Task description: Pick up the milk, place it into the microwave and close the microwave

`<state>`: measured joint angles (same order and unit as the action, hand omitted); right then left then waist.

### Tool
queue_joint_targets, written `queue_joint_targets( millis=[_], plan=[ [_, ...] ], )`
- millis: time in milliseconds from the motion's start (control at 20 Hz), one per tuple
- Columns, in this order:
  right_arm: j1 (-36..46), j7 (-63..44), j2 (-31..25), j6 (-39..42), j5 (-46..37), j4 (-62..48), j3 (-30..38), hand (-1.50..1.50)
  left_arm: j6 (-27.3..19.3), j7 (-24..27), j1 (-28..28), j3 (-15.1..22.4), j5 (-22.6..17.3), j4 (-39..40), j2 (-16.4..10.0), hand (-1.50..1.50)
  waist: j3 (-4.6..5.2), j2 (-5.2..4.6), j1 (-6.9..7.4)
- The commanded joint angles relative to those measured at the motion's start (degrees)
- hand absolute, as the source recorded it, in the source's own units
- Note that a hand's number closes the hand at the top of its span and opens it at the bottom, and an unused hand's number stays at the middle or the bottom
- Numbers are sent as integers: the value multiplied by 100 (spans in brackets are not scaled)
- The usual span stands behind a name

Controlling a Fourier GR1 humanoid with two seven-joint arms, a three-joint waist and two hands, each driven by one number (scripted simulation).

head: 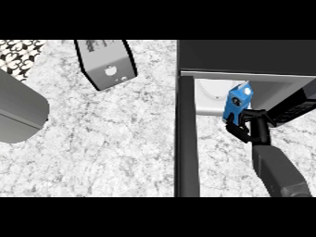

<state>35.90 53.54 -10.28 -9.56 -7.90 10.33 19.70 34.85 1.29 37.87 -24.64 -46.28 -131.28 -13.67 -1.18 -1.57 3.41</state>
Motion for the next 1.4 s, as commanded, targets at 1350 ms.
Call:
queue_joint_targets(
  millis=[1350],
  plan=[
    [1170,-175,-1133,-841,196,-387,-23,150,-130,-219,-668,-75,183,345,-456,-150,102,-170,583]
  ],
)
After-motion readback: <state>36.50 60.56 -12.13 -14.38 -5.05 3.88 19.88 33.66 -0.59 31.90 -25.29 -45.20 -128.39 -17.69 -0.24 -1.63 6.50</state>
